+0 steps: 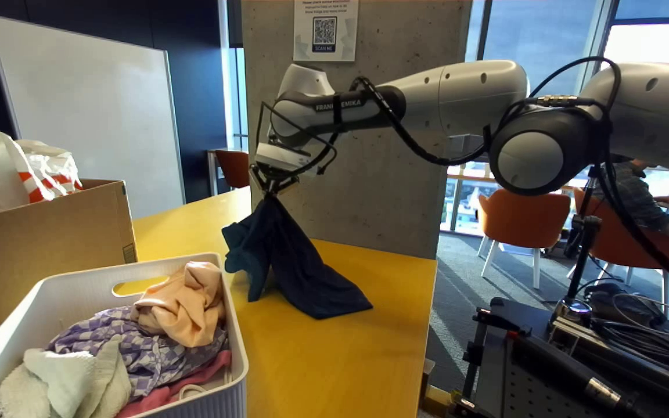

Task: Pick up the blue cloth and put it inside the white basket

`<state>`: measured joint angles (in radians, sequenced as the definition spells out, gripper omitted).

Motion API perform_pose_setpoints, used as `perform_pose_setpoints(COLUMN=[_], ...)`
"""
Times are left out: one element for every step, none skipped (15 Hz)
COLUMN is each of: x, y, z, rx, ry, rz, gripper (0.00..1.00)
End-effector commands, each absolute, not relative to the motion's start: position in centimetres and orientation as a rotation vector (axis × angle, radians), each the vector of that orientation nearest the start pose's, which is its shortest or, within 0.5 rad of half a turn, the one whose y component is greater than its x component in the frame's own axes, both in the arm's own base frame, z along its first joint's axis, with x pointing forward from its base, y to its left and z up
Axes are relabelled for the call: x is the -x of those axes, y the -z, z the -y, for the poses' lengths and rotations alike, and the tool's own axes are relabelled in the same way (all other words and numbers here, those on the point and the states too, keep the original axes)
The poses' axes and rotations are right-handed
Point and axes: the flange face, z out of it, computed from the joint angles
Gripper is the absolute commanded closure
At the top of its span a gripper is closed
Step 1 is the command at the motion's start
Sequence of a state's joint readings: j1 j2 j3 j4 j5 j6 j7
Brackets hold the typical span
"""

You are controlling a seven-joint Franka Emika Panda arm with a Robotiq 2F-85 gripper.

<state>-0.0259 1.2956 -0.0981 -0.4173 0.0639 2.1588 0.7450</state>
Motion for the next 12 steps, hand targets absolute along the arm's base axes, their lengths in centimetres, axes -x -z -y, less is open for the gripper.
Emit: perform_pose_setpoints(x=[-84.5, -84.5, -84.5, -84.5, -84.5, -84.5, -84.5, -84.5, -84.6, -84.6, -84.7, -84.7], y=[-36.0, -37.1, -38.1, -38.9, -39.6, -40.0, -40.2, -40.2, -40.0, -39.6, -38.9, -38.2], z=[3.0, 2.5, 2.1, 1.7, 1.4, 1.2, 1.1, 1.0, 1.1, 1.2, 1.4, 1.6], rx=[2.684, 2.675, 2.664, 2.651, 2.644, 2.634, 2.626, 2.621, 2.617, 2.617, 2.615, 2.618], ry=[0.77, 0.789, 0.806, 0.83, 0.849, 0.858, 0.865, 0.875, 0.872, 0.87, 0.864, 0.856], rz=[-1.135, -1.123, -1.106, -1.091, -1.075, -1.063, -1.063, -1.068, -1.075, -1.086, -1.107, -1.12], gripper=[0.99, 0.99, 0.99, 0.99, 0.99, 0.99, 0.99, 0.99, 0.99, 0.99, 0.99, 0.99])
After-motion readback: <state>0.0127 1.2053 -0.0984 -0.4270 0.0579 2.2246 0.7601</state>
